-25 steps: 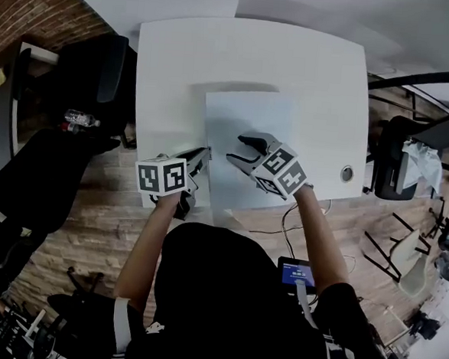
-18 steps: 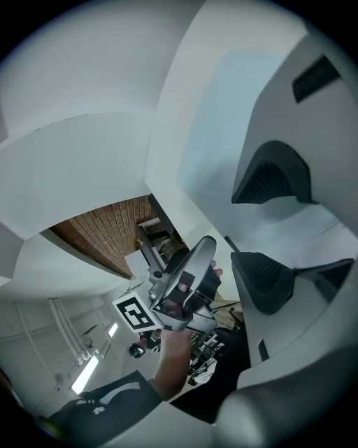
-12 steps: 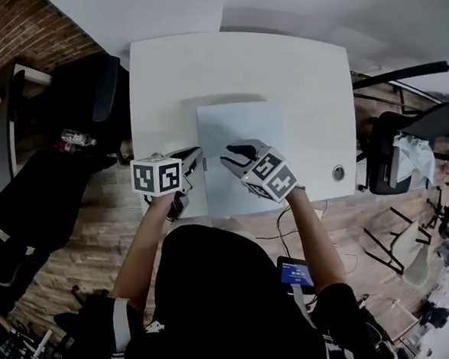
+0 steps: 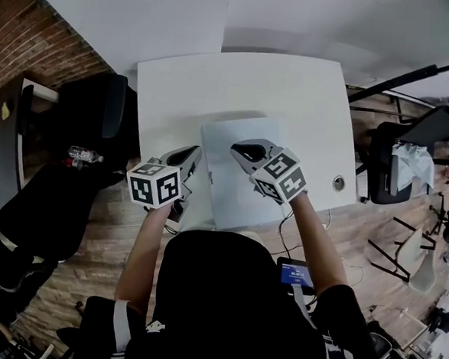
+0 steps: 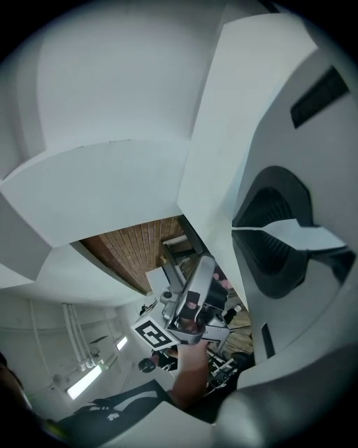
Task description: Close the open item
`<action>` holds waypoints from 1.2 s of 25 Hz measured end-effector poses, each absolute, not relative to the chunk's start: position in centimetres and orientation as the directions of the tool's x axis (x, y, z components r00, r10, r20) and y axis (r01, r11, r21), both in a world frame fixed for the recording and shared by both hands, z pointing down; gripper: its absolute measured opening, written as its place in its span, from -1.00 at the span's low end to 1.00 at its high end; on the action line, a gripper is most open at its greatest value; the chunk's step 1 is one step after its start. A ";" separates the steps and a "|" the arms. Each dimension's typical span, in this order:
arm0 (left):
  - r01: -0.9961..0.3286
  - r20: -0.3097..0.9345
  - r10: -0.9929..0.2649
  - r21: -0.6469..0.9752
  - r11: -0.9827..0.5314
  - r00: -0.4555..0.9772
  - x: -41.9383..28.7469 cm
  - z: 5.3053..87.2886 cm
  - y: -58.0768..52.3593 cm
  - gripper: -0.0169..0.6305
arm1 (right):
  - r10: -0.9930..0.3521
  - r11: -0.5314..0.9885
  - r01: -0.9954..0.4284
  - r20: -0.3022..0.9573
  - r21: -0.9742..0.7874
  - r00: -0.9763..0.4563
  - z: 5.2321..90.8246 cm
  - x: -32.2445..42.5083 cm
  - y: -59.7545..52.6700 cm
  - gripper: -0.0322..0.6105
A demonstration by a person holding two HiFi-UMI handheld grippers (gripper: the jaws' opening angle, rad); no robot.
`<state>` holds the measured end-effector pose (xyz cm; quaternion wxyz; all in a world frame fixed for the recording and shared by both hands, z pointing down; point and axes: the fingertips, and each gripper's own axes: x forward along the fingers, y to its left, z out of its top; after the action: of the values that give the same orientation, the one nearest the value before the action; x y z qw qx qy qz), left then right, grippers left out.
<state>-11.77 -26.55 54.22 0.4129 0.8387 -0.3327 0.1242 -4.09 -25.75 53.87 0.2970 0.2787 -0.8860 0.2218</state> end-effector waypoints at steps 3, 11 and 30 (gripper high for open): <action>-0.650 0.453 -0.469 0.582 -0.489 0.758 -11.5 52.5 -27.1 -0.91 | -0.449 0.704 -0.685 0.628 -0.189 -0.636 52.8 -3.5 -27.1 -0.77; -0.654 0.398 -0.519 0.444 -0.613 0.757 -10.8 47.7 -28.2 -0.91 | -0.641 0.596 -0.790 0.505 -0.148 -0.578 47.8 -1.6 -29.6 -0.78; -0.774 0.244 -0.737 0.265 -0.574 0.630 -11.7 37.7 -25.4 -0.91 | -0.771 0.583 -0.810 0.268 -0.069 -0.578 36.2 -0.7 -26.2 -0.78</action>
<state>-11.73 -25.42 37.68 0.1753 0.8856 -0.4267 0.0533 -0.73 -26.23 36.22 0.1049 0.4473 -0.8834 0.0920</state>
